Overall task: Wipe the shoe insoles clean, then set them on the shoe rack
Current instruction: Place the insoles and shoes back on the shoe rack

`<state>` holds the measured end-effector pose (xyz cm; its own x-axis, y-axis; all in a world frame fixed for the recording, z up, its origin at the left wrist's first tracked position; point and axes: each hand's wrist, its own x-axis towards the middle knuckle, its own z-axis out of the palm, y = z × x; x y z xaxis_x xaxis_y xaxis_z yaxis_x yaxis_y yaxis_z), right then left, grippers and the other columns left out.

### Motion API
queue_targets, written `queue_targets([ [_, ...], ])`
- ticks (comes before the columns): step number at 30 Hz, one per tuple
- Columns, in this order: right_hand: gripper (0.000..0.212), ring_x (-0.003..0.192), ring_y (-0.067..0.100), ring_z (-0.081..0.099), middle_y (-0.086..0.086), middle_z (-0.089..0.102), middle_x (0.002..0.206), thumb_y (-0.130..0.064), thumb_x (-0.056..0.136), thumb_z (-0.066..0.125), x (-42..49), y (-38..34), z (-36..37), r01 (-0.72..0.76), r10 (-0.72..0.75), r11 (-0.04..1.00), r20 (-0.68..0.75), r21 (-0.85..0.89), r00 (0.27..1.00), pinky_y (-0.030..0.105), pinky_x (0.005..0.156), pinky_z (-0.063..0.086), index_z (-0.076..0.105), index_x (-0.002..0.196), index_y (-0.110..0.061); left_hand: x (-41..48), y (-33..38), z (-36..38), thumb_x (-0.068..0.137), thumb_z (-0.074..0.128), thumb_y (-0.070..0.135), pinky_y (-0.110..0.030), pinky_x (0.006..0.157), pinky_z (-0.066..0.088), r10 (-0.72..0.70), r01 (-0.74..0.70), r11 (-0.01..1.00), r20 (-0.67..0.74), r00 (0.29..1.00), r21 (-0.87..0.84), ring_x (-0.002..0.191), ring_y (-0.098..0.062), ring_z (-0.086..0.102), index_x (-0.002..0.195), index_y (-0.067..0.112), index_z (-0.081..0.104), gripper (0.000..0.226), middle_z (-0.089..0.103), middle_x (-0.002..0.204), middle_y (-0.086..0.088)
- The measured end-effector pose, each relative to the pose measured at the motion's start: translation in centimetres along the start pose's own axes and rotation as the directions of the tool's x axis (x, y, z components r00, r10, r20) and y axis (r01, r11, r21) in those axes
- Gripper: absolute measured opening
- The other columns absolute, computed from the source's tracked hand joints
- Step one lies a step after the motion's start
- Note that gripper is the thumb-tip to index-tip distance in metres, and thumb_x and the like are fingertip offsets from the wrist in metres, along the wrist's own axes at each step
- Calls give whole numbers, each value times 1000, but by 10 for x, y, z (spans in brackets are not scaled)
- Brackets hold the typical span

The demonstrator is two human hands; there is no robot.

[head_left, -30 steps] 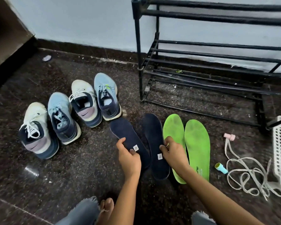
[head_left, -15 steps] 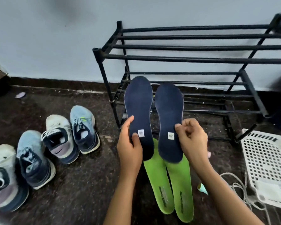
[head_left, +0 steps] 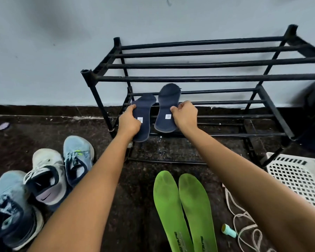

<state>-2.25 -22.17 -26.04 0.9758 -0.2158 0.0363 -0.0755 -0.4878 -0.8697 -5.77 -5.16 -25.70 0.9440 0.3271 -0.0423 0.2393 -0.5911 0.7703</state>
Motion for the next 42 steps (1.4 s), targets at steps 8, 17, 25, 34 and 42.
queue_targets([
  [8,25,64,25,51,7,54,75,-27,83,63,11,23,13,-44,56,979,54,-198,997,24,44,24,48,80,-7,12,-22,5,97,45,4,-34,98,40,-28,28,1000,-54,998,3,126,-31,50,148,12,39,52,47,145,-14],
  [17,27,60,14,51,2,54,69,-24,80,69,14,28,17,-21,29,991,63,-134,998,22,47,35,47,74,-9,19,-19,6,98,48,6,-4,87,26,145,-165,982,-196,970,-89,130,-19,46,145,14,44,48,48,145,-6],
  [25,28,65,19,54,5,56,69,-22,79,71,7,26,26,2,5,994,66,-106,998,30,58,45,47,72,-9,29,-16,21,98,52,7,-22,94,35,58,-59,990,12,998,128,128,-28,49,147,6,38,51,47,144,-16],
  [34,29,55,8,50,4,57,69,-25,77,74,7,28,28,-3,6,995,30,-95,1000,20,46,33,53,74,-6,32,-21,15,97,48,3,-29,105,35,62,-67,981,29,998,185,133,-31,44,147,6,39,51,44,146,-17],
  [42,28,60,9,51,2,58,76,-30,84,67,-9,26,10,19,-18,1000,-53,11,998,20,51,35,51,90,-7,24,-25,17,97,45,6,-40,110,31,100,-88,984,-75,992,153,136,-38,34,148,9,35,53,38,147,-20],
])
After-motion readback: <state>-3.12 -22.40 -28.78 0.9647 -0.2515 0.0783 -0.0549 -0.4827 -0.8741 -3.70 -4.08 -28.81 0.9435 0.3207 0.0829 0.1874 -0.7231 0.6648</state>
